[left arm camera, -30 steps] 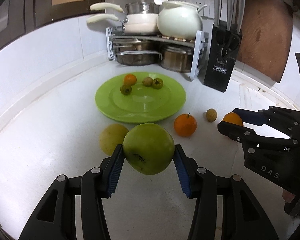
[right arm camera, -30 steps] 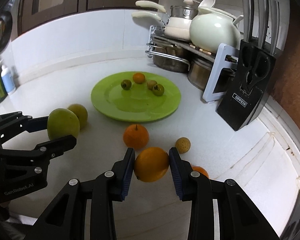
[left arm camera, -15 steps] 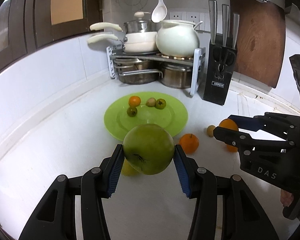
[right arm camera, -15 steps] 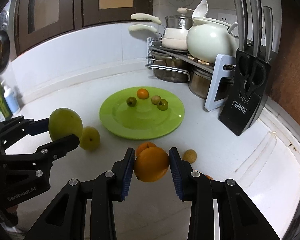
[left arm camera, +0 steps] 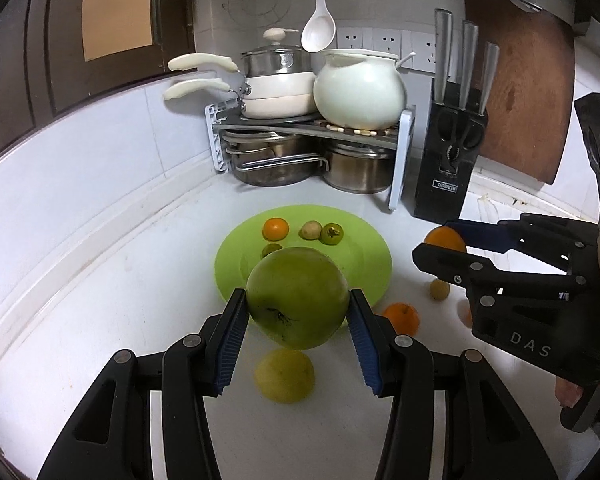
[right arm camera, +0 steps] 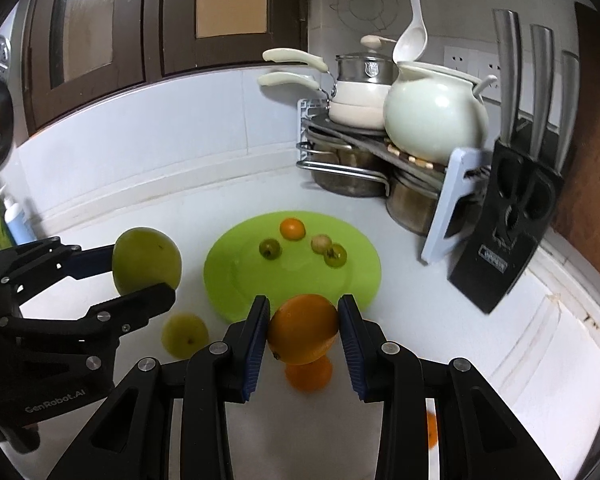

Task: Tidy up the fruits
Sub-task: 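Carry the green apple and orange over the green plate and release them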

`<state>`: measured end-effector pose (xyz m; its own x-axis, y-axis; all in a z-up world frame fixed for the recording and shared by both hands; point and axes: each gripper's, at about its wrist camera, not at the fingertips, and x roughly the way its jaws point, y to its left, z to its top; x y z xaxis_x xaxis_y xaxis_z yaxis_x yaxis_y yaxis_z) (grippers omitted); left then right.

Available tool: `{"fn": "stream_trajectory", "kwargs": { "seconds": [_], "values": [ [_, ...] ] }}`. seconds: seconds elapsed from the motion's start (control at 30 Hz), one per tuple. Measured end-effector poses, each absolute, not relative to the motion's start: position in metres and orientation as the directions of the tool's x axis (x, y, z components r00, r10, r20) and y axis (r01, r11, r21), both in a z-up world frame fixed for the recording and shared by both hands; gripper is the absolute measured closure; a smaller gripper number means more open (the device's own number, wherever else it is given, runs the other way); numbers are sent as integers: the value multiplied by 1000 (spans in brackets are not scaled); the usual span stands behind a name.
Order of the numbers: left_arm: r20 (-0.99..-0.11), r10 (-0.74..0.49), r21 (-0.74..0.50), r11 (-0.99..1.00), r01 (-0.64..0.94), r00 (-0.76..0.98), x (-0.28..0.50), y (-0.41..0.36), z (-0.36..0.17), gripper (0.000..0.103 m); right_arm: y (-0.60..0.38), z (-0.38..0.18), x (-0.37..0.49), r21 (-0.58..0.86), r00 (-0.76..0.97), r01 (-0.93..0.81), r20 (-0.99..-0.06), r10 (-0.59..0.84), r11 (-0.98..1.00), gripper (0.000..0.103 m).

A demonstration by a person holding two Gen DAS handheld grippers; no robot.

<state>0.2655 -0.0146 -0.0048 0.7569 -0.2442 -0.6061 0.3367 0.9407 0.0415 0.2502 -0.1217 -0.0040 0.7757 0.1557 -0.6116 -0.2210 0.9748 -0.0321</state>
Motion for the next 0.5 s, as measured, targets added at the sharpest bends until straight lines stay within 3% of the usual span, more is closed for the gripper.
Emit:
{"fn": "stream_trajectory", "kwargs": {
  "seconds": [0.5],
  "values": [
    [-688, -264, 12, 927, 374, 676, 340, -8, -14, 54, -121, -10, 324, -13, 719, -232, -676, 162, 973, 67]
  ]
}}
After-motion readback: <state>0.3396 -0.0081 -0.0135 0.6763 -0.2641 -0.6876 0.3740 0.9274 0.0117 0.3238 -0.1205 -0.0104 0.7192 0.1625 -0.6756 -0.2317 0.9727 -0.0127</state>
